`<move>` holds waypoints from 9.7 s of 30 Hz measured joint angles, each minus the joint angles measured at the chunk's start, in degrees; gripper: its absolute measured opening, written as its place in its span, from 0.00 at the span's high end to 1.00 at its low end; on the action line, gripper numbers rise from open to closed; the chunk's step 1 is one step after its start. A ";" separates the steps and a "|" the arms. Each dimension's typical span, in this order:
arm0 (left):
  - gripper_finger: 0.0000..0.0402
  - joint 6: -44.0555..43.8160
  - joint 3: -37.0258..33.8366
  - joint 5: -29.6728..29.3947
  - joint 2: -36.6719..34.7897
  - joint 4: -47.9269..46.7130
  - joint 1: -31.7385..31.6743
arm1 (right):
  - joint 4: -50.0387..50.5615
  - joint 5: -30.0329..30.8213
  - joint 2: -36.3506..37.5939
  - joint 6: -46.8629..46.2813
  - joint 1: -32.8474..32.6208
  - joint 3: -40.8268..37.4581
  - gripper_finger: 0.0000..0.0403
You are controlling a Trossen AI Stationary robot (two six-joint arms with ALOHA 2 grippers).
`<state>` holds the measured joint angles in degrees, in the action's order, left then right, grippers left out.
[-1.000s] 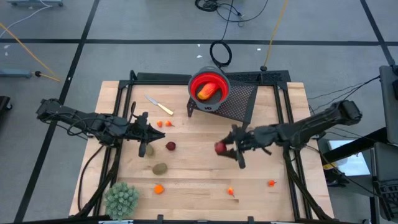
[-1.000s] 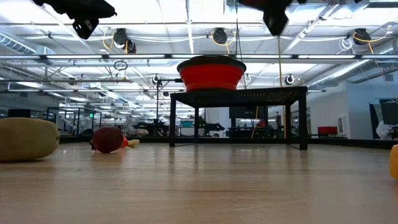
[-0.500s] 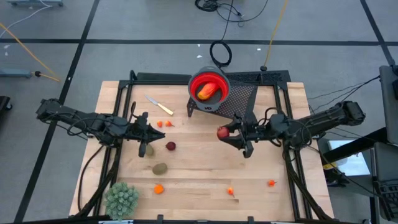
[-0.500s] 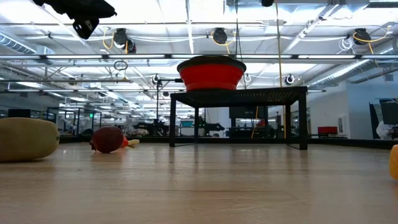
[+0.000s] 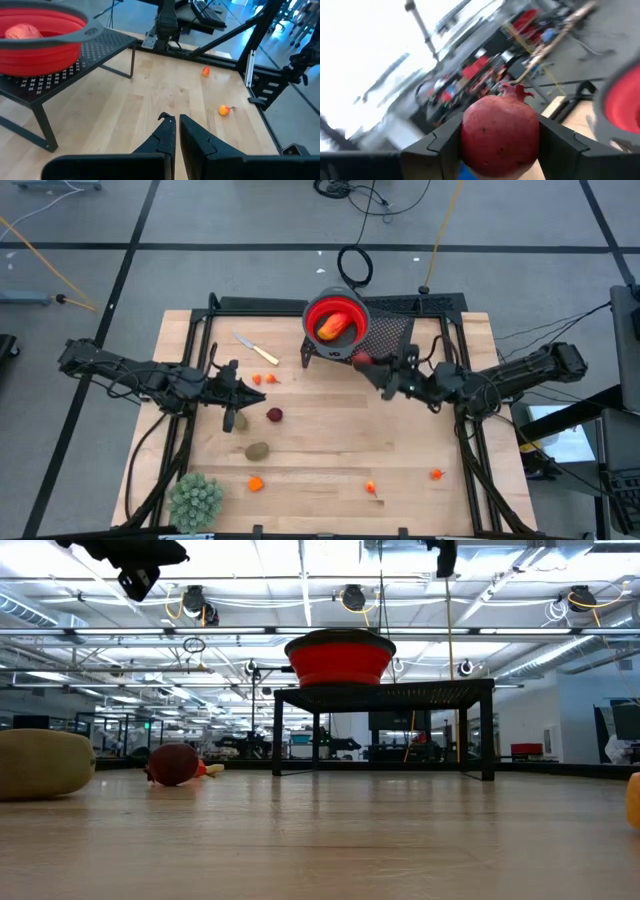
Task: Pick & Place Fruit
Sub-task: Put the right pomegranate into the strainer bowl on the shelf, then put the top kiwi into the strainer bowl on the shelf
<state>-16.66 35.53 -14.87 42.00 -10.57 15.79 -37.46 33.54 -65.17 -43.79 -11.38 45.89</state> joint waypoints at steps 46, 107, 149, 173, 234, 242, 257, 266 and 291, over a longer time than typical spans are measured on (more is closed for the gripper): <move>0.95 0.04 0.00 -0.04 0.00 0.54 -0.01 | 6.12 -3.68 0.00 75.41 4.34 0.00 0.51; 0.95 0.16 0.00 -0.28 0.00 0.14 -0.04 | 59.30 -35.29 -18.49 26.56 35.78 29.70 0.51; 0.95 0.43 0.00 -0.28 0.00 0.36 -0.02 | 57.90 -35.12 -19.89 34.40 35.37 29.68 0.47; 0.95 0.41 0.00 -0.24 -0.02 0.12 -0.02 | 60.29 -22.95 -7.49 38.22 20.00 29.66 1.00; 0.95 -14.93 -0.02 -3.84 0.00 0.73 -0.02 | 48.40 -37.68 48.19 35.43 14.27 -18.62 1.00; 0.95 -34.17 0.72 -4.02 3.81 -7.43 -0.06 | 48.38 -37.64 51.73 35.46 14.27 -19.59 1.00; 0.99 -75.70 12.33 9.03 15.02 -44.66 -0.06 | 48.42 -37.64 53.07 35.47 14.28 -21.42 1.00; 0.98 -88.97 12.68 13.30 17.66 -63.49 -0.06 | 48.42 -37.82 53.07 35.47 14.27 -21.42 1.00; 0.39 -93.31 7.44 10.02 17.64 -53.19 -0.06 | 48.42 -38.21 53.07 35.47 14.29 -21.42 1.00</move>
<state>-109.98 42.97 -4.85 59.64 -63.76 15.73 10.96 -4.67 -12.10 -8.32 2.91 24.47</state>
